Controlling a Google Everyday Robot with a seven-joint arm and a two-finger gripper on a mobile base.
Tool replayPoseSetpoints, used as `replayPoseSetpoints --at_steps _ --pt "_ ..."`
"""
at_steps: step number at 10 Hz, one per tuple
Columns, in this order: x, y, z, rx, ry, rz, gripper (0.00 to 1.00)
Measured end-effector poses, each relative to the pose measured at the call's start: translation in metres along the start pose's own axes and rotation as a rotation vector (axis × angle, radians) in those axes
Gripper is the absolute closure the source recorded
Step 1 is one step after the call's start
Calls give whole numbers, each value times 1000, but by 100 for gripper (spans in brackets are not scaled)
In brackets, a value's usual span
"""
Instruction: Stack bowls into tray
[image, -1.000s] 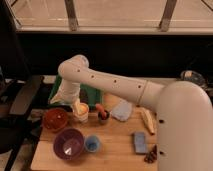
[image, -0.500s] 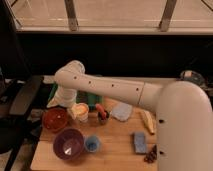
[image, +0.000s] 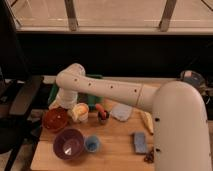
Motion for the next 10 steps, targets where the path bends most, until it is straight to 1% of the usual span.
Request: replayPoseSetpoints --at_steps 2,5,6,7,8,9,10 --pt "4 4 18 -5 -17 16 20" --pt "11 7 33 -1 -40 25 20" --pt "12 8 39 2 -49 26 20" --pt "12 7 45 12 -66 34 20" --pt "12 7 51 19 -73 36 20" --pt "17 14 51 11 -66 44 22" --pt "17 13 50 13 -67 44 28"
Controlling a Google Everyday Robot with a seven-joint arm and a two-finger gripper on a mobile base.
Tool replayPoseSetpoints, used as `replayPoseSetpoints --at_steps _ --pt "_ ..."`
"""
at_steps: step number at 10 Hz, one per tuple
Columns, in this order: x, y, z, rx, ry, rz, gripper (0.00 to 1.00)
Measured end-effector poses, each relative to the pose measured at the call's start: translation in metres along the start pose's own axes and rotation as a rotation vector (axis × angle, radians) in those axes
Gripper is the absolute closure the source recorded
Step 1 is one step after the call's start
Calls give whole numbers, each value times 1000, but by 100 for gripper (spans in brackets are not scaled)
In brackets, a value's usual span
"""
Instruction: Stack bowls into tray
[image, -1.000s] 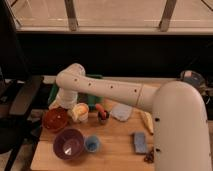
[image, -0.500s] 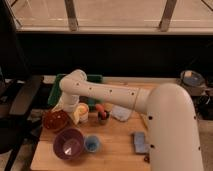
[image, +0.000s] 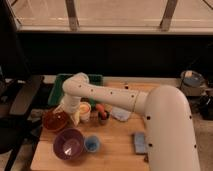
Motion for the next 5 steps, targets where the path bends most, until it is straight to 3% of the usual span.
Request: replayPoseSetpoints --at_steps 3,5 --pt "-3 0 26 17 -44 9 61" --pt "-5 -2 31 20 -54 9 77"
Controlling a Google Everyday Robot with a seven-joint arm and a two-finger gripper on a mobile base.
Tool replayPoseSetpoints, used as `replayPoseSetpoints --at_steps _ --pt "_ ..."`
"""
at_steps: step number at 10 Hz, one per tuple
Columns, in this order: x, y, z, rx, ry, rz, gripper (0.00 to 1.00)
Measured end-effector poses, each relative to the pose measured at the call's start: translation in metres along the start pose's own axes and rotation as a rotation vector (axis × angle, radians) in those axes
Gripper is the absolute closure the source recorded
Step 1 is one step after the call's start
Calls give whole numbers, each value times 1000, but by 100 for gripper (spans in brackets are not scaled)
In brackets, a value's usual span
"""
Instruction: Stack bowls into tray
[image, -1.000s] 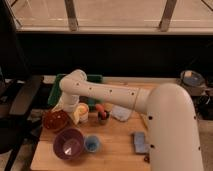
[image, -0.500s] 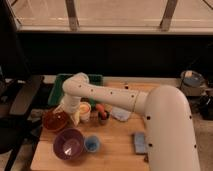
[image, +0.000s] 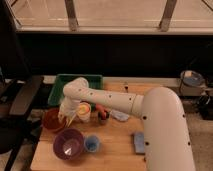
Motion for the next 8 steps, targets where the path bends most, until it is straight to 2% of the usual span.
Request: replayPoseSetpoints --at_steps 2,4,6,8 --pt "-4 -4 -1 1 -4 -4 96" --pt "-6 -4 -11 8 13 -1 98" --pt "-10 -6 -35 15 44 4 98" --pt "-19 -8 -71 31 97 -10 98"
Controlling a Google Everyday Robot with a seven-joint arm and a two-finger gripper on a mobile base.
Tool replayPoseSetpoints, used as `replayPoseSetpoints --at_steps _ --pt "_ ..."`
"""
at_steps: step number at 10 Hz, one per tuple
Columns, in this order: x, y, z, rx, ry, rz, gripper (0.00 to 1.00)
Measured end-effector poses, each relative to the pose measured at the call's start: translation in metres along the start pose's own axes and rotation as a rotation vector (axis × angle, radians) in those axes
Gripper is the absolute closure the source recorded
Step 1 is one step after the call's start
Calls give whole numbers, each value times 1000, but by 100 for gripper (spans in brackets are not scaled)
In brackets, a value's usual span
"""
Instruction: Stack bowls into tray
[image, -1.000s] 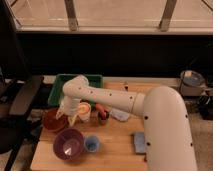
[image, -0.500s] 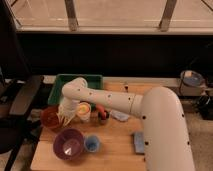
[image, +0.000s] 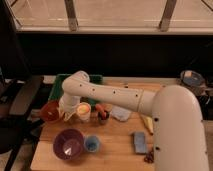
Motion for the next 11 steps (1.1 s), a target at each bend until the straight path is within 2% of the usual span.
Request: replayPoseSetpoints --at_steps 1,3,6,8,9,11 --pt "-6 -3 -9 1 13 -18 98" --pt "-21 4 -22 15 10 -69 98" --pt "-58 30 -28 32 -35 -121 98" --pt "-85 54 -34 55 -76 -121 98" --pt "-93 63 -38 58 -91 -114 96" --pt "-105 79 -41 50 -127 -98 82"
